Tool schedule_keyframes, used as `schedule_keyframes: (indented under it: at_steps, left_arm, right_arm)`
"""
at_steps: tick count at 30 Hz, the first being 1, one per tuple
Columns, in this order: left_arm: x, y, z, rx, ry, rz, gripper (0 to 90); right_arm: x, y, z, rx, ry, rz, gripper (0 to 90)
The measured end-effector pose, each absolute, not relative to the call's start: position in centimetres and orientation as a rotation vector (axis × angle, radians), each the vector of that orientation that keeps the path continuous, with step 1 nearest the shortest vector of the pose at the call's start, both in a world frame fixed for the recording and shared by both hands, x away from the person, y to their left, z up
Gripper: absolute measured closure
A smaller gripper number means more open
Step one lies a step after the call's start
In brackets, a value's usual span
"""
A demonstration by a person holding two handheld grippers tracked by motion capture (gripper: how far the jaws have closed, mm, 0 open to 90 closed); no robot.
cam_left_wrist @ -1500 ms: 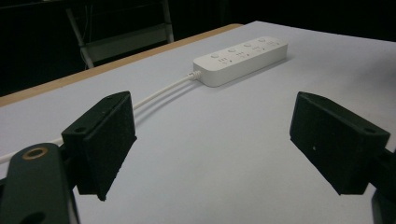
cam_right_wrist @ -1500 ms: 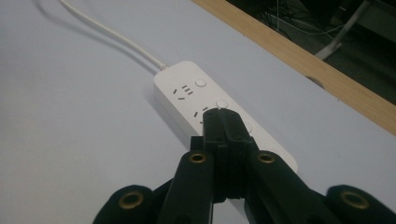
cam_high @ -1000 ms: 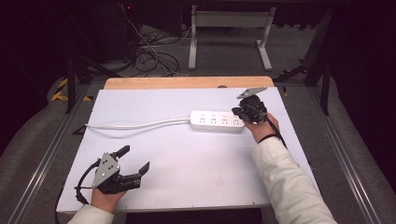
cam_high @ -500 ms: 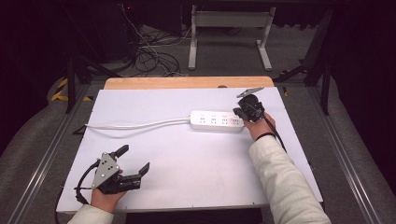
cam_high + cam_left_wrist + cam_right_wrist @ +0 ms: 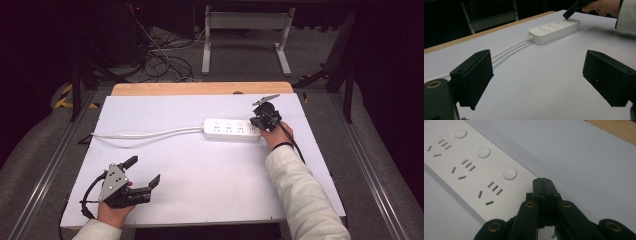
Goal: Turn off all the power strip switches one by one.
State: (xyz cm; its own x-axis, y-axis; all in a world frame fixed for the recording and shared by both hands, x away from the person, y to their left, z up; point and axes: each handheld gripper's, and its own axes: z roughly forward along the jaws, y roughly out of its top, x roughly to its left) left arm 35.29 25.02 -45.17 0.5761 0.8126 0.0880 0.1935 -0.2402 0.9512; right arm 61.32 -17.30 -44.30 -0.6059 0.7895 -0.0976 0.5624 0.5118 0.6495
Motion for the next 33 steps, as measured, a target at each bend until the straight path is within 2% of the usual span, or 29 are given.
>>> schedule_keyframes:
  at_steps: [29, 33]
  left_arm:
    - [35.1, 25.0, -45.1, 1.745, 0.846, 0.722, 9.7]
    - [35.2, 25.0, -45.1, 1.749, 0.845, 0.727, 9.7]
  right_arm:
    - [61.2, -17.0, -44.9, 1.186, 2.335, 0.847, 90.0]
    - [60.7, -17.1, -43.3, 1.118, 2.288, 0.948, 90.0]
